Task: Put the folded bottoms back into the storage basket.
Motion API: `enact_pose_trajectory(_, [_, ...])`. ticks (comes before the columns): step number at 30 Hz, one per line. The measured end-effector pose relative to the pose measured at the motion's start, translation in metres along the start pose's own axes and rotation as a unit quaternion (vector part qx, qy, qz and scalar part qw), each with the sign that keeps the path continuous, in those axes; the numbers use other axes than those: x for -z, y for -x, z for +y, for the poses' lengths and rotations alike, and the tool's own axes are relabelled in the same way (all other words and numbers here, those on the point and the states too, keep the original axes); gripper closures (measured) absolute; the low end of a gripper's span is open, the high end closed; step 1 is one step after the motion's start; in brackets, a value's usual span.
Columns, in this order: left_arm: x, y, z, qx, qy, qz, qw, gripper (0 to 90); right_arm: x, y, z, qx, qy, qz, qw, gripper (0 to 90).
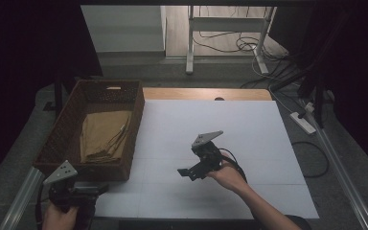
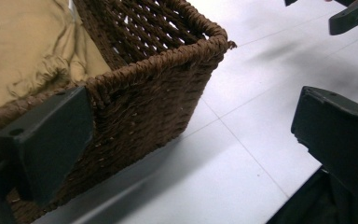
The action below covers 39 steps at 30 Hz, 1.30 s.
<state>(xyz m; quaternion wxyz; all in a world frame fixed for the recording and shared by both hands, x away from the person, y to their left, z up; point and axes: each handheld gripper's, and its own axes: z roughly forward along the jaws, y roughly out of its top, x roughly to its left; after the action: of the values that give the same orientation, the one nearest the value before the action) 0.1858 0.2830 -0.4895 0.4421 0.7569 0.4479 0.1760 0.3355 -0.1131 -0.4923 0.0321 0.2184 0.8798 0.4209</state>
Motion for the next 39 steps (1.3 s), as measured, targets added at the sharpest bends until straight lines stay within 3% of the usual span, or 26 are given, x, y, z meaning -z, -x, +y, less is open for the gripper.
enact_pose_trajectory(3, [-0.001,0.001,-0.003,-0.008,-0.004,0.006,0.9999,0.0,0.005,0.0,-0.002,0.002,0.004,-0.007,1.0,0.0])
enact_pose_trajectory(6, [-0.004,0.0,-0.004,-0.007,-0.024,0.009,0.9996,0.0,0.01,0.0,-0.003,0.002,0.011,-0.011,0.9999,0.0])
enact_pose_trajectory(16, [-0.004,-0.003,-0.005,0.006,-0.02,0.003,0.9998,0.0,0.022,-0.002,-0.012,-0.004,0.027,-0.018,0.9995,0.0])
enact_pose_trajectory(39, [-0.004,-0.005,-0.005,0.012,-0.023,0.0,0.9997,0.0,0.054,-0.008,-0.045,-0.017,0.027,-0.051,0.9982,0.0])
